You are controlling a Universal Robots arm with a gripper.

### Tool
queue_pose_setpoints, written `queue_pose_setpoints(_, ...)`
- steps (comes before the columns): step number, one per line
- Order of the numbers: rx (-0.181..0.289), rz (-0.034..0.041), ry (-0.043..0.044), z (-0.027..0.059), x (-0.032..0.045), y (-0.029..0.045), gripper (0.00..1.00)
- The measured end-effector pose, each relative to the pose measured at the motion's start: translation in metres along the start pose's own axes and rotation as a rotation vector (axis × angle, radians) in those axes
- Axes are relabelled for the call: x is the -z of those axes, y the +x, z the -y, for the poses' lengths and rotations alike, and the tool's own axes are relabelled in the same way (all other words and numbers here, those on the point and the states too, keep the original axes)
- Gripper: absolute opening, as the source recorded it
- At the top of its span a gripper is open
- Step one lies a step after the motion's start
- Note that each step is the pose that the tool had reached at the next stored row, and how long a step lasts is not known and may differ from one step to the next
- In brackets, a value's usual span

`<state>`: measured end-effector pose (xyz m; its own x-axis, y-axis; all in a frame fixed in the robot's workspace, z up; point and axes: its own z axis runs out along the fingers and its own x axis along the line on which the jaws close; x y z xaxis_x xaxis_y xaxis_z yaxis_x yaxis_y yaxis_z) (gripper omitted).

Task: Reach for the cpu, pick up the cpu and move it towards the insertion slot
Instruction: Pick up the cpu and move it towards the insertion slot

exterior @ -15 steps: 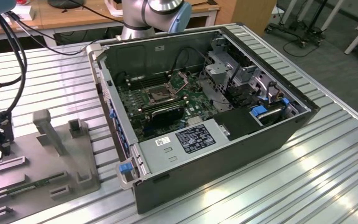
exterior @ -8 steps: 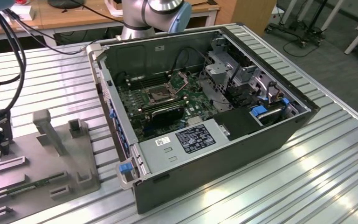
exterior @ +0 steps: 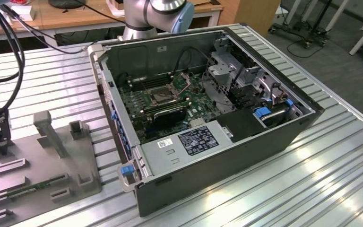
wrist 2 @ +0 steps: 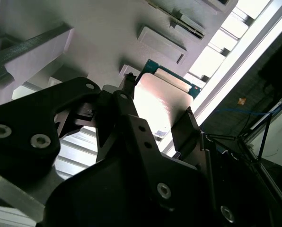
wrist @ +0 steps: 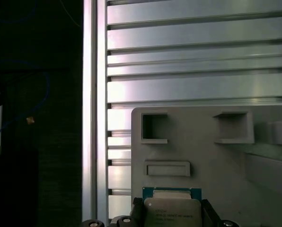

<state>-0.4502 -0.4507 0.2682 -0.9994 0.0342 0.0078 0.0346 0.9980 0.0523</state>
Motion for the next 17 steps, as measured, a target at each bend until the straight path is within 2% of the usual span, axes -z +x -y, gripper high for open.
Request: queue_pose_setpoints(17, 0.000, 0.0000, 0.0000, -0.0011, 0.0202, 0.0001, 0.55)
